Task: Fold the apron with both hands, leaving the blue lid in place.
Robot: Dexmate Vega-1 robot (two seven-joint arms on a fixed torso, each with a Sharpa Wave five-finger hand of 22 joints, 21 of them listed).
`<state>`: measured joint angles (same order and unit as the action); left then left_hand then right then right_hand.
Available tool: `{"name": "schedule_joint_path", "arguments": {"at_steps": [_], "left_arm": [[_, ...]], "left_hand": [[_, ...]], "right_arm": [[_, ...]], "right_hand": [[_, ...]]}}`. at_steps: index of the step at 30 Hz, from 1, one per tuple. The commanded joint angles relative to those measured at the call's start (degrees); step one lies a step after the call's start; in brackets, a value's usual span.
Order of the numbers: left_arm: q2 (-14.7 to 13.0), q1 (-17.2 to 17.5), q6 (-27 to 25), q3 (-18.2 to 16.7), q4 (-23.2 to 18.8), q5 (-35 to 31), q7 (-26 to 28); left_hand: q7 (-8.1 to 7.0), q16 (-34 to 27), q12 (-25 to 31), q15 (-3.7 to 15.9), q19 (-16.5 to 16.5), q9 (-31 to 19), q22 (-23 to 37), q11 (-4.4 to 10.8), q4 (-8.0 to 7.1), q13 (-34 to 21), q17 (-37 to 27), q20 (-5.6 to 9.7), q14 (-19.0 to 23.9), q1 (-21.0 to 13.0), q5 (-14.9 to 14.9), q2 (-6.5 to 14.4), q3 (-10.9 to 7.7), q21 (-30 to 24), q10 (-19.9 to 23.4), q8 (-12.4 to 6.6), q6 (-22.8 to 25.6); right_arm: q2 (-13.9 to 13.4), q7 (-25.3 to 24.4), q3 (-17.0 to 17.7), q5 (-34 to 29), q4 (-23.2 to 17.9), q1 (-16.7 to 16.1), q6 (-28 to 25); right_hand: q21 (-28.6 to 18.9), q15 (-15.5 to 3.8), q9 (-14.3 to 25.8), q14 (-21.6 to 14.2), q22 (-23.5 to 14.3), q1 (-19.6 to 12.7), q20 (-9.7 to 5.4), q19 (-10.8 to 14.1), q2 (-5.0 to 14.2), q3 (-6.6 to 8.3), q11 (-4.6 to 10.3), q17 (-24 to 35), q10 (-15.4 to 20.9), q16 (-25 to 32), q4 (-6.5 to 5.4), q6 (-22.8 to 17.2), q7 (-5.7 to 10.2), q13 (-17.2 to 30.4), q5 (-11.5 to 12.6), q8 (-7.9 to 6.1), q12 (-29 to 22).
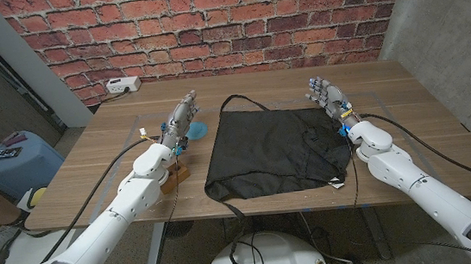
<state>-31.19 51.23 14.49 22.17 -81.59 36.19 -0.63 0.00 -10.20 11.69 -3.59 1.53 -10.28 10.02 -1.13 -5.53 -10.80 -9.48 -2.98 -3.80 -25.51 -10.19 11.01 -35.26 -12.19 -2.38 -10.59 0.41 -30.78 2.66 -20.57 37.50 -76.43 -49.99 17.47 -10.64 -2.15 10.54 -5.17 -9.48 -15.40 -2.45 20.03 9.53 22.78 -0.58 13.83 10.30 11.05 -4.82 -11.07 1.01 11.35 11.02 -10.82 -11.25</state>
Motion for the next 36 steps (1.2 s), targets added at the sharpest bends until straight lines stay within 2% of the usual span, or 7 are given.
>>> {"name": "schedule_joint_path", "arguments": {"at_steps": [1, 11, 14, 22, 32, 36], "left_arm": [[-2.3, 1.9, -1.4, -0.3, -4.4, -0.2, 0.4], [-5.7, 4.6, -2.9, -1.0, -10.0, -1.4, 1.6], [-7.6, 5.7, -3.6, -1.4, -12.2, -1.9, 1.6], [-10.7, 8.0, -4.5, -2.9, -15.7, -2.2, 1.9], [-17.1, 8.4, -7.2, -3.6, -20.1, -3.9, -2.0], [-18.8, 8.3, -7.6, -3.8, -21.5, -4.7, -3.1]], "left_hand": [[0.0, -0.1, 0.2, -0.07, -0.1, -0.2, 0.1, -0.13, 0.39, -0.1, -0.1, -0.47, -0.6, -0.6, -0.2, -0.2, -0.1, 0.3, -0.6, -0.1, 0.0], [0.08, 0.0, 0.2, -0.18, -0.1, -0.2, 0.1, -0.15, 0.78, -0.1, -0.1, -0.56, -0.6, -0.7, -0.3, -0.3, -0.13, 0.3, -0.6, 0.04, -0.3], [0.06, 0.0, 0.1, -0.27, -0.1, -0.2, 0.1, -0.17, 0.89, -0.1, -0.1, -0.56, -0.5, -0.7, -0.3, -0.4, -0.14, 0.3, -0.7, 0.08, -0.5], [0.02, 0.0, 0.1, -0.26, -0.1, -0.1, 0.1, -0.22, 1.22, -0.1, -0.1, -0.6, -0.6, -0.8, -0.4, -0.4, -0.18, 0.4, -0.7, 0.1, -0.5], [0.14, 0.1, 0.2, -0.38, 0.0, -0.1, 0.1, -0.12, 1.79, -0.1, -0.1, -0.88, -0.6, -0.8, -0.5, -0.7, -0.09, 0.5, -0.4, -0.07, -0.2], [0.03, 0.1, 0.1, -0.41, -0.2, -0.1, 0.1, -0.02, 1.89, -0.1, -0.1, -0.97, -0.7, -0.6, -0.4, -1.0, 0.2, 0.5, -0.7, 0.01, -0.3]], "right_arm": [[0.0, -0.2, 0.0, -0.5, 0.5, 0.2, 0.4], [0.3, 0.9, -0.5, -1.0, 2.0, 1.5, 1.0], [0.4, 1.1, -0.6, -1.4, 2.4, 2.1, 1.3], [0.1, 0.7, -0.6, -1.8, 2.0, 2.1, 1.3], [-0.5, 0.0, -0.1, -1.9, 1.0, 1.1, 1.7], [-0.7, -0.4, 0.2, -1.9, 0.6, 0.7, 1.9]], "right_hand": [[-0.3, -1.63, 0.3, -0.2, -0.2, -0.6, -2.73, 0.3, -0.04, 0.2, -0.22, 0.1, 0.1, 0.4, 0.23, -0.3, 0.03, 0.2, 0.2, -0.31, -0.1], [-0.3, -1.49, 0.3, -0.2, -0.2, -0.7, -2.68, 0.2, -0.06, 0.21, -0.17, 0.1, 0.0, 0.5, 0.44, -0.1, -0.05, 0.2, 0.1, -0.25, -0.1], [-0.3, -1.5, 0.3, -0.1, -0.2, -0.7, -2.62, 0.2, -0.06, 0.21, -0.21, 0.0, -0.1, 0.5, 0.51, 0.0, -0.12, 0.2, 0.1, -0.2, -0.1], [-0.3, -1.46, 0.3, -0.1, -0.2, -0.8, -2.65, 0.2, -0.07, 0.19, -0.26, 0.0, -0.2, 0.5, 0.61, 0.0, -0.17, 0.2, 0.0, -0.19, -0.1], [-0.3, -1.51, 0.3, 0.0, -0.2, -0.8, -2.7, 0.2, -0.05, 0.18, -0.24, 0.0, -0.2, 0.6, 0.74, 0.1, -0.21, 0.2, 0.0, -0.2, -0.1], [-0.3, -1.47, 0.3, 0.0, -0.2, -0.8, -2.73, 0.2, -0.04, 0.19, -0.35, 0.0, -0.1, 0.7, 0.82, 0.0, -0.19, 0.2, 0.0, -0.22, -0.1]]}}
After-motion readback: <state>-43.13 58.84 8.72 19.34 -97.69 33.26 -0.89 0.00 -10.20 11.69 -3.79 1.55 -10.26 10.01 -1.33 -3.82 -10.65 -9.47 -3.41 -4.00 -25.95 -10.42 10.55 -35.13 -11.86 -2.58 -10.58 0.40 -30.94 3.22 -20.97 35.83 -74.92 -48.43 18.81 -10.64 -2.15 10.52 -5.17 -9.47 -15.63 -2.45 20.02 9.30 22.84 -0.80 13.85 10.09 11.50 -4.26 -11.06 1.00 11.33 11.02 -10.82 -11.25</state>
